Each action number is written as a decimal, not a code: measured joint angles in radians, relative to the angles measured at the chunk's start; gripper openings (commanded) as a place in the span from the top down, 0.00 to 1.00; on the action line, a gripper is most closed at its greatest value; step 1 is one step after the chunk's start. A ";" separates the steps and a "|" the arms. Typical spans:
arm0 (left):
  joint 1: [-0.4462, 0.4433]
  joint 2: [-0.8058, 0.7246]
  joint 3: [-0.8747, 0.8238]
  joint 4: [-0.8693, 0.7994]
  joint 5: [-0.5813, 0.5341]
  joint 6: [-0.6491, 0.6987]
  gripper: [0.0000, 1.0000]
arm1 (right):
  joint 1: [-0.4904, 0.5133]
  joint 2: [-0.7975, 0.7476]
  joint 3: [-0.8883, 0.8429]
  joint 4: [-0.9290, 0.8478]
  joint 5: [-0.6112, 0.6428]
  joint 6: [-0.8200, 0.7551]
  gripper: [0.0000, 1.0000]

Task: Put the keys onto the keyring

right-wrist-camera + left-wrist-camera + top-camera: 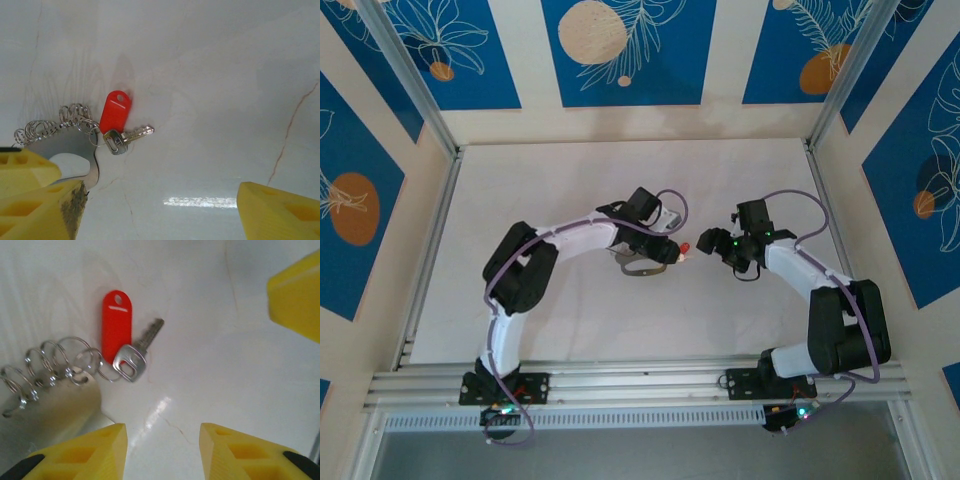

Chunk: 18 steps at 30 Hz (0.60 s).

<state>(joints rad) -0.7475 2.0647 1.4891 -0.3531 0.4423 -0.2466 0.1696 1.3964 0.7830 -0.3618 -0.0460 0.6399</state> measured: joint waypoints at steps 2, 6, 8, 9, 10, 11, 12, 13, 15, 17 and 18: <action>0.000 0.017 0.018 -0.002 -0.016 0.003 0.58 | 0.000 0.000 0.000 0.003 -0.005 0.000 0.21; -0.001 0.045 0.055 -0.012 -0.051 0.005 0.58 | -0.001 0.000 0.000 0.008 -0.011 0.000 0.21; -0.001 0.059 0.075 -0.015 -0.071 0.011 0.57 | -0.001 0.000 0.000 0.010 -0.012 0.000 0.21; -0.001 0.063 0.081 -0.014 -0.078 0.011 0.57 | -0.001 0.000 0.000 0.011 -0.014 0.000 0.21; -0.001 0.069 0.088 -0.016 -0.086 0.011 0.57 | -0.002 0.000 0.000 0.011 -0.015 0.000 0.21; -0.001 0.074 0.094 -0.016 -0.093 0.014 0.57 | -0.002 0.000 0.000 0.010 -0.016 0.000 0.21; -0.001 0.080 0.100 -0.018 -0.098 0.014 0.57 | -0.002 0.000 0.000 0.011 -0.016 0.000 0.21; -0.001 0.086 0.106 -0.022 -0.102 0.014 0.57 | -0.002 0.000 0.000 0.011 -0.018 0.000 0.21; -0.001 0.095 0.112 -0.025 -0.108 0.014 0.57 | -0.002 0.000 0.000 0.011 -0.020 0.000 0.21; -0.001 0.100 0.114 -0.026 -0.111 0.015 0.57 | -0.002 -0.002 0.000 0.011 -0.023 0.000 0.21; -0.001 0.102 0.114 -0.028 -0.112 0.015 0.58 | -0.002 -0.002 0.000 0.011 -0.026 0.000 0.21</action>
<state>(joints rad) -0.7486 2.1670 1.6028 -0.3809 0.3302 -0.2317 0.1677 1.3949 0.7826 -0.3508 -0.0715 0.6399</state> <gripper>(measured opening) 0.425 0.789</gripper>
